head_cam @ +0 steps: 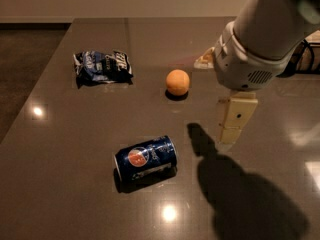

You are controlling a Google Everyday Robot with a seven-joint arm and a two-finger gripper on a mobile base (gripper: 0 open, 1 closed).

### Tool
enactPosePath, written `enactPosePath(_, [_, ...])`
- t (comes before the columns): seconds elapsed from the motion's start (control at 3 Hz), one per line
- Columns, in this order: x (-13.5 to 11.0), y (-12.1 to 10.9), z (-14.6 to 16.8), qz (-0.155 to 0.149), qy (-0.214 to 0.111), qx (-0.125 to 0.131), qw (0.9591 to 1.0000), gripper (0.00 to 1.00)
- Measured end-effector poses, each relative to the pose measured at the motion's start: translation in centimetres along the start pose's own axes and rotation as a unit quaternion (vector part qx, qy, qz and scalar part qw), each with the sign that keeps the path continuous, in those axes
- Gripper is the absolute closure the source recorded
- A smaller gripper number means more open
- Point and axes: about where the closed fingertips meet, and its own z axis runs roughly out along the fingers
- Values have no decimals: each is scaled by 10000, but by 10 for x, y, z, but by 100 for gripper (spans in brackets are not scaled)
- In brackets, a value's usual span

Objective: Place pepsi can upright

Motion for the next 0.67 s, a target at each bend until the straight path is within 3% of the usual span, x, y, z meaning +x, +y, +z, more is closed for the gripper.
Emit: enactPosePath(0.67, [-56,33,50,-853,-196,-577,9945,0])
